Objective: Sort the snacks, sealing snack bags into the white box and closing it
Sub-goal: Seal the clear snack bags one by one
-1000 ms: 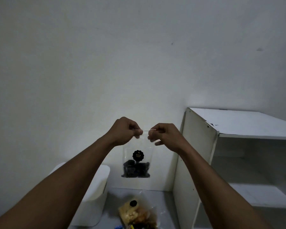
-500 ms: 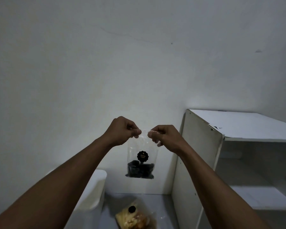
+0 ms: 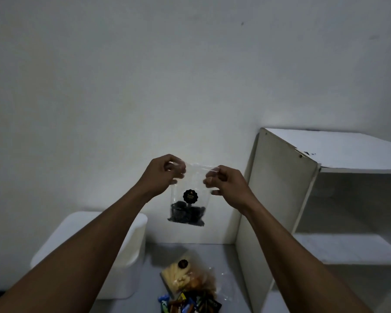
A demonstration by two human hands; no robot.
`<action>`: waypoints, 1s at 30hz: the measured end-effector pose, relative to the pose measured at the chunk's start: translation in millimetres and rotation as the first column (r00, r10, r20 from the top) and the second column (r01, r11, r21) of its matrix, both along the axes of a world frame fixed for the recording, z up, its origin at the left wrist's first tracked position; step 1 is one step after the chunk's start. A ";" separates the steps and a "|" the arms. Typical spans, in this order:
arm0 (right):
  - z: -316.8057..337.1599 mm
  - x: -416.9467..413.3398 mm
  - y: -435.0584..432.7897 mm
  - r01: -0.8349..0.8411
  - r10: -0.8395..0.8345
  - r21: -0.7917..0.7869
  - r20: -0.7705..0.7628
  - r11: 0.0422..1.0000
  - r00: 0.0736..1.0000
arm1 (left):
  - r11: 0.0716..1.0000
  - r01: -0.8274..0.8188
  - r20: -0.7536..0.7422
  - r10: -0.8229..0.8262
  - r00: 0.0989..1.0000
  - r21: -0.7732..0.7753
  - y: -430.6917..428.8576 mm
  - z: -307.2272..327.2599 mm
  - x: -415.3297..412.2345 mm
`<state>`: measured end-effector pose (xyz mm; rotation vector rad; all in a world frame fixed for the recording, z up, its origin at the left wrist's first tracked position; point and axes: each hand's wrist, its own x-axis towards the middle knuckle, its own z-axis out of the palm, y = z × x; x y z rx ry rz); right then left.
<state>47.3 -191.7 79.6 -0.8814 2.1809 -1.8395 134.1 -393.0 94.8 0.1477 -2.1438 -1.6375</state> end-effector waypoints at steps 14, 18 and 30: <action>-105.5 -36.1 -43.3 0.064 -0.081 0.092 0.199 0.994 0.977 | 0.981 -0.175 0.143 0.162 0.976 0.085 -21.3 -124.9 -44.9; -154.6 -59.6 -63.7 0.146 -0.168 0.099 0.263 0.984 0.950 | 0.965 -0.245 0.195 0.223 0.955 0.096 -29.3 -177.2 -64.8; -289.6 -131.0 -134.5 0.190 -0.265 0.258 0.296 0.947 0.918 | 0.821 -0.565 0.242 0.534 0.810 0.079 -59.1 -311.8 -136.3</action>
